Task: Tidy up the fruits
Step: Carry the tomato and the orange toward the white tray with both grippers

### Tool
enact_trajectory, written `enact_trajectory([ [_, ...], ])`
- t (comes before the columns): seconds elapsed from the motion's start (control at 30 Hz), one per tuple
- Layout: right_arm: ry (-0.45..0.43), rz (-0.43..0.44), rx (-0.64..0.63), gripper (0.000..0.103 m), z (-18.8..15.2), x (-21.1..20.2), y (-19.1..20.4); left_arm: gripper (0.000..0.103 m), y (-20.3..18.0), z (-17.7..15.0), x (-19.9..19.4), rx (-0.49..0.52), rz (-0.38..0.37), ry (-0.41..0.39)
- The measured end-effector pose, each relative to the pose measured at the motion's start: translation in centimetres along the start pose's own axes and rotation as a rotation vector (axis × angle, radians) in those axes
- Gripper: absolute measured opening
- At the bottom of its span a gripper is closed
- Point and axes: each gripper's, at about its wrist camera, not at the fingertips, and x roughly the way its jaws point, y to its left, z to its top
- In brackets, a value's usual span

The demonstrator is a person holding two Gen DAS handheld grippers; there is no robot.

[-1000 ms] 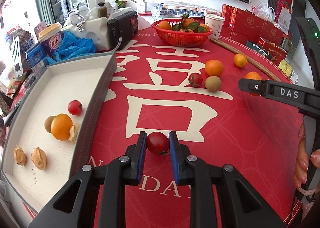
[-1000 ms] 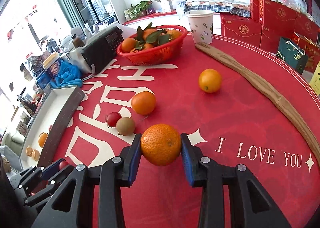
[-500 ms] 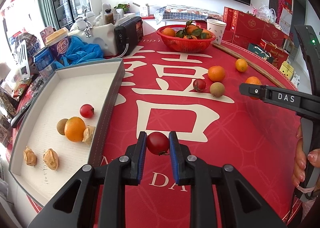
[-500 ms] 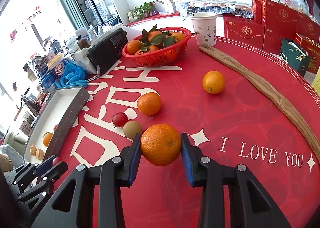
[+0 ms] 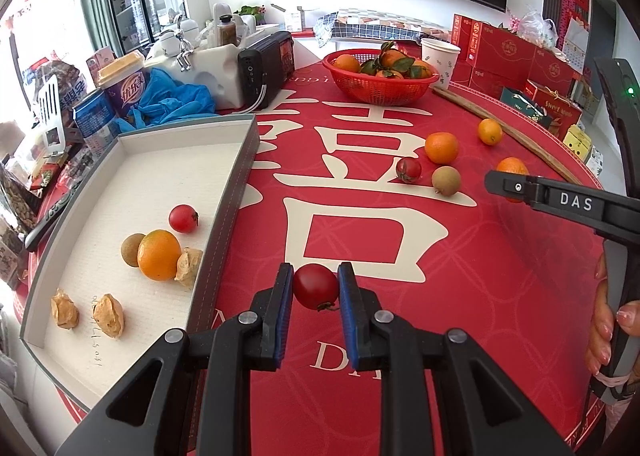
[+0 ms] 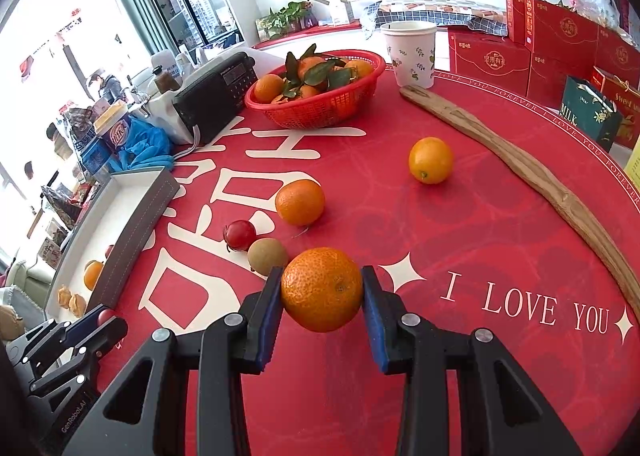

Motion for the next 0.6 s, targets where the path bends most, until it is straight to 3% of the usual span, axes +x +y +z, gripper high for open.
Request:
enact_trajectory([
  [0.6,0.001,0.001,0.006,0.039,-0.13,0.23,-0.23,0.025,0.83,0.45,-0.88,-0.015,-0.001,-0.028],
])
